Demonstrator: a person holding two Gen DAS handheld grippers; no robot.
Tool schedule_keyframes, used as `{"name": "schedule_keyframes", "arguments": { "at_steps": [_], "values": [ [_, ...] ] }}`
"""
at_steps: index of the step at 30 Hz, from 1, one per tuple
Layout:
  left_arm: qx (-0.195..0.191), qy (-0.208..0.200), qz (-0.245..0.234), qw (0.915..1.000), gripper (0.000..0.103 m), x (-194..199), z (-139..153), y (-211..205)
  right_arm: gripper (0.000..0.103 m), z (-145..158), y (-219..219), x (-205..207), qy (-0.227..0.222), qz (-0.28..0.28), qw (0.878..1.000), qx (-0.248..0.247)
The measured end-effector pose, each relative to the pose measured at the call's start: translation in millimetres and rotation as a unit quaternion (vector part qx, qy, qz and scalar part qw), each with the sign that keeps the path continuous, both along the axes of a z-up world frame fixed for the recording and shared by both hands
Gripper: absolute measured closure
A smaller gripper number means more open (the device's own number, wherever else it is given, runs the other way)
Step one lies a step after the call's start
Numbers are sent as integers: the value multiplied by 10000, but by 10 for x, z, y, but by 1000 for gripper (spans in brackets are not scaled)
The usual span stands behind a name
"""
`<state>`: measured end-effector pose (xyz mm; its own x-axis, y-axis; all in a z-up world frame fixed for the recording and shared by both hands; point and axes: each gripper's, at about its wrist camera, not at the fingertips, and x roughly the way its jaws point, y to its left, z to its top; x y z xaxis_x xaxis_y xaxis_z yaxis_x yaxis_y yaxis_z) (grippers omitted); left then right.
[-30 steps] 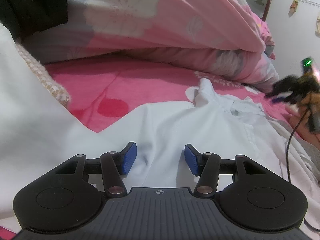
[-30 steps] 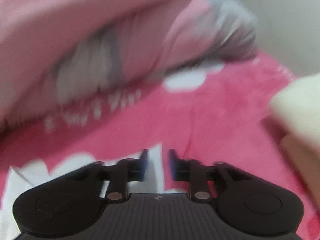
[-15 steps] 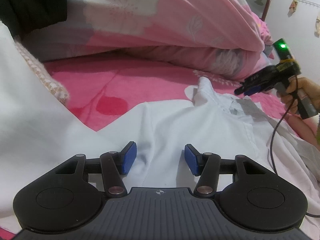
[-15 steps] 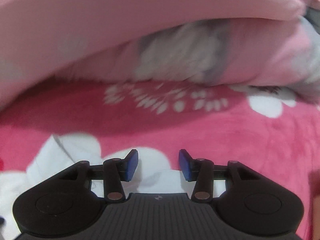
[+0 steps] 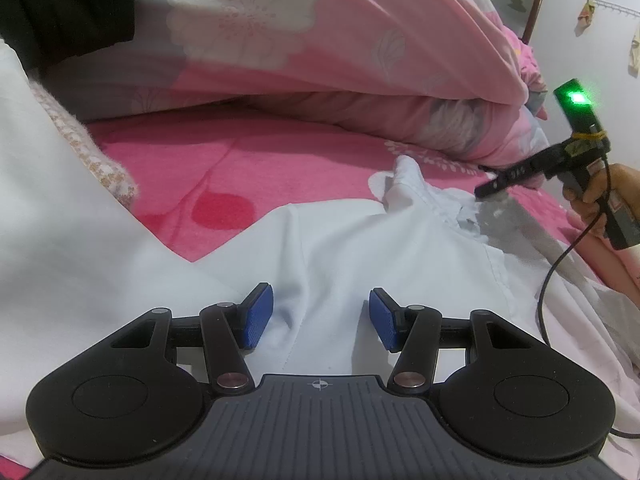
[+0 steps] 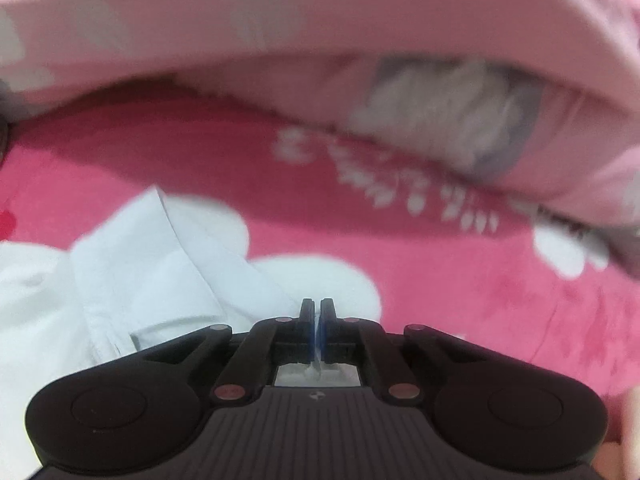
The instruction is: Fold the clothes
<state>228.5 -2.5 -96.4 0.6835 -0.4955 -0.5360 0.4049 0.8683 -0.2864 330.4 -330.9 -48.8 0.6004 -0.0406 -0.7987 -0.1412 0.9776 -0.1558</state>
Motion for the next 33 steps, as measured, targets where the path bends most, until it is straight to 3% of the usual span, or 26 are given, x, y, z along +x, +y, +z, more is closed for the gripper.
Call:
{"name": "schedule_keyframes", "arguments": {
  "at_steps": [5, 12, 16, 19, 26, 29, 33],
  "values": [
    [-6, -2, 3, 10000, 50, -7, -2, -1, 101, 64, -23, 35, -690, -398, 9968, 14],
    [-18, 2, 3, 10000, 50, -2, 1, 9, 99, -352, -174, 180, -756, -1112, 9905, 284],
    [-22, 3, 6, 10000, 50, 0, 0, 7, 94, -77, -298, -7, -1173, -1428, 9797, 774],
    [-23, 3, 15, 10000, 50, 4, 2, 7, 94, 127, -248, -119, -1133, -1197, 9799, 1125],
    [-71, 16, 20, 10000, 50, 20, -5, 17, 95, -293, 203, 102, 85, -618, 9929, 1015],
    [-88, 22, 19, 10000, 50, 29, -4, 25, 95, -307, 112, 232, -240, -1033, 9862, 1270],
    [-88, 24, 17, 10000, 50, 31, -2, 26, 95, 54, -286, 82, -624, -1518, 9717, 1699]
  ]
}}
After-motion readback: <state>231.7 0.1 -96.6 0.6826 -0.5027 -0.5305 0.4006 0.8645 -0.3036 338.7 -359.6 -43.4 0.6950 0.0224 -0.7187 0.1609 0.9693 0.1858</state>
